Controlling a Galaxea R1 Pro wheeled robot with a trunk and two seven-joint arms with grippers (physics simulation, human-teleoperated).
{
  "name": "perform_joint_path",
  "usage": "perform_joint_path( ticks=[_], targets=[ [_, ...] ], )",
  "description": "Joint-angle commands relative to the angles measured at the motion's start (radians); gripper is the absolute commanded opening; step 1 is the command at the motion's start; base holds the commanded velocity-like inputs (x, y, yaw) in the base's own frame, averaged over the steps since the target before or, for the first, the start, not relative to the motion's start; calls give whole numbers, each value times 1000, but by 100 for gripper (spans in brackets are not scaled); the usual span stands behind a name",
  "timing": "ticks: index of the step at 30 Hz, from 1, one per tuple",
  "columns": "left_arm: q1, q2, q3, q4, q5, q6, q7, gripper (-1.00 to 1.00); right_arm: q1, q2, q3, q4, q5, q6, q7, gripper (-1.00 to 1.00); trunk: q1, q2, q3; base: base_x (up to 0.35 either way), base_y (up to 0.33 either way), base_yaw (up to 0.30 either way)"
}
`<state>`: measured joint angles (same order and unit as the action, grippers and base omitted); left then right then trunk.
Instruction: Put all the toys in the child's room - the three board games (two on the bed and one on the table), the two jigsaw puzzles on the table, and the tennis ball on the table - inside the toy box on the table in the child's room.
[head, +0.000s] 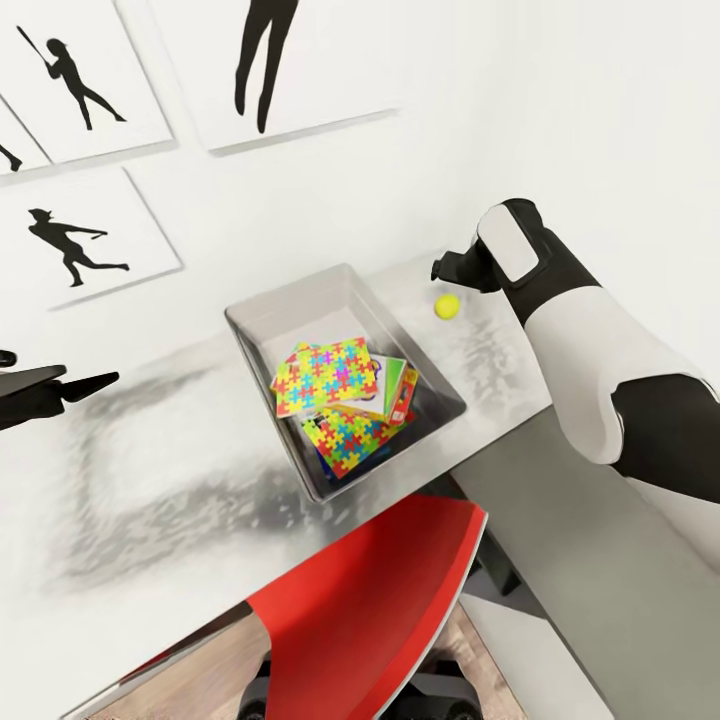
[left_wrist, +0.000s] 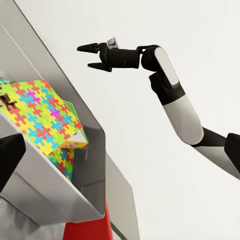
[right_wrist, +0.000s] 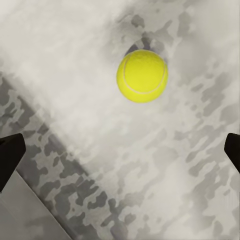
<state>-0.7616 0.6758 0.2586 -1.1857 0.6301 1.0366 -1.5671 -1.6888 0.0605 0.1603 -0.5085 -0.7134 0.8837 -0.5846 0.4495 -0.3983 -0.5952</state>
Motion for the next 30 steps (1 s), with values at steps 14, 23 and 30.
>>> perform_joint_path(
  ticks=[14,23,30],
  targets=[
    [0,1,20,0,2,11,-4,100,-2,-1,5,-1,-9,1,-9,100,0,-2,-24,0,0,0],
    [0,1,21,0,2,11,-4,100,-2,-1,5,-1,-9,0,-9,100,0,-2,-39,0,0,0],
    [-1,1,21,0,2,11,-4,100,-2,-1,5,-1,-9,-2,-9,100,0,-2,-51,0,0,0]
  ],
)
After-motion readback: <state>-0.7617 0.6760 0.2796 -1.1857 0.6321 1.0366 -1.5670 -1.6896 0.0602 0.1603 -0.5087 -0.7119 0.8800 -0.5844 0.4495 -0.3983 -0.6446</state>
